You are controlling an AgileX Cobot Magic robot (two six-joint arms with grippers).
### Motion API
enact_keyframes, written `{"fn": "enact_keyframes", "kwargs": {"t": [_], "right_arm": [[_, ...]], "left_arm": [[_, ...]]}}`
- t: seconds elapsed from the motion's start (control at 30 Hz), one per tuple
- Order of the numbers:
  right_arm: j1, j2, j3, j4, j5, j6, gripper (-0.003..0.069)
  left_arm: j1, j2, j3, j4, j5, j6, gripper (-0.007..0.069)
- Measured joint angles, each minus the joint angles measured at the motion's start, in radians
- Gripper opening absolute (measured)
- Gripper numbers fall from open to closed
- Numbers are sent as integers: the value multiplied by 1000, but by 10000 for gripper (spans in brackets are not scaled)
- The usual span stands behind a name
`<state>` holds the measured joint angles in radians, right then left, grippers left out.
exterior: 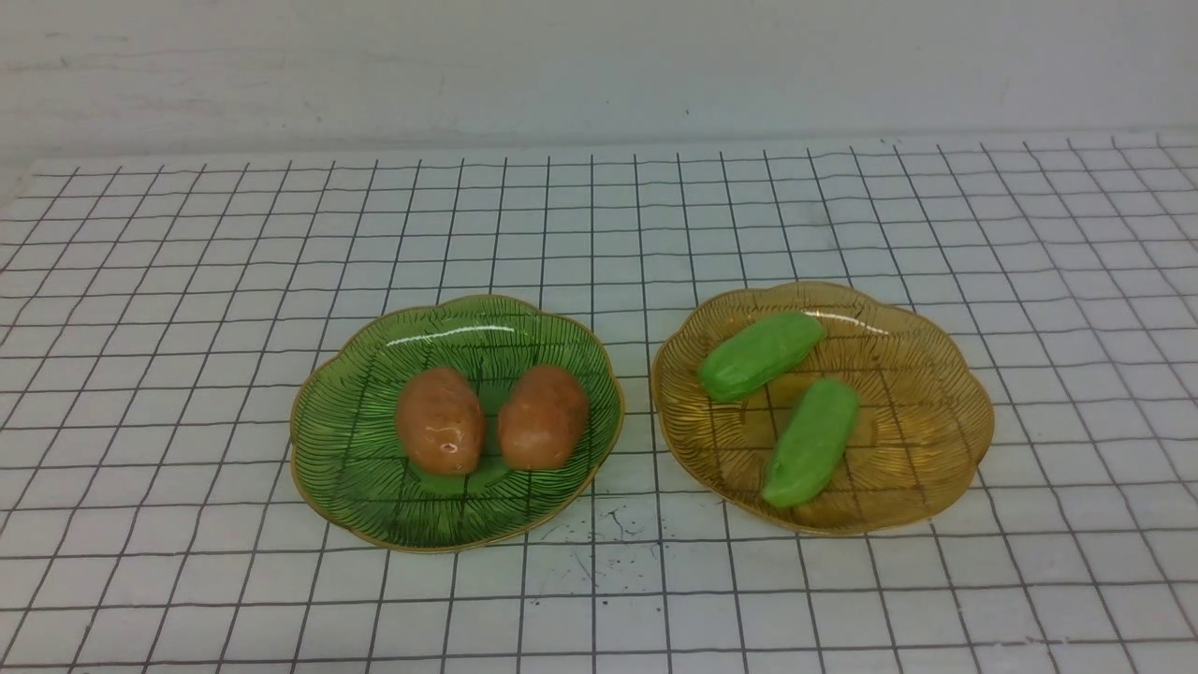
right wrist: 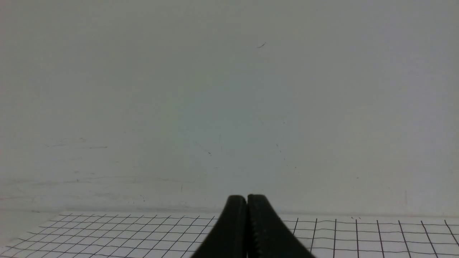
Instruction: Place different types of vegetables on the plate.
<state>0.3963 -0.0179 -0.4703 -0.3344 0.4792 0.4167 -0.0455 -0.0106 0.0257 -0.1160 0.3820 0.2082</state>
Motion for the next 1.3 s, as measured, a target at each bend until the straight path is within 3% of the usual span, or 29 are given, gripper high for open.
{"fn": "enact_keyframes", "kwargs": {"t": [0.57,0.7,0.8,0.93,1.13,1.3], "right_arm": [[0,0,3,8,-5,-22,-15],[0,0,31,94,-40,-162,-15],[0,0,79,261,-99,-383,-15],[0,0,133,386,-161,-518,-15],[-8,0,224,426,-197,-545,-15],[-164,0,359,428,-206,-547,-15]], "left_arm": [[0,0,0,0,0,0,-8],[0,0,0,-1,0,0,-8],[0,0,0,-1,0,0,-8],[0,0,0,-1,0,0,-8],[0,0,0,-1,0,0,-8],[0,0,0,-1,-1,0,-8]]}}
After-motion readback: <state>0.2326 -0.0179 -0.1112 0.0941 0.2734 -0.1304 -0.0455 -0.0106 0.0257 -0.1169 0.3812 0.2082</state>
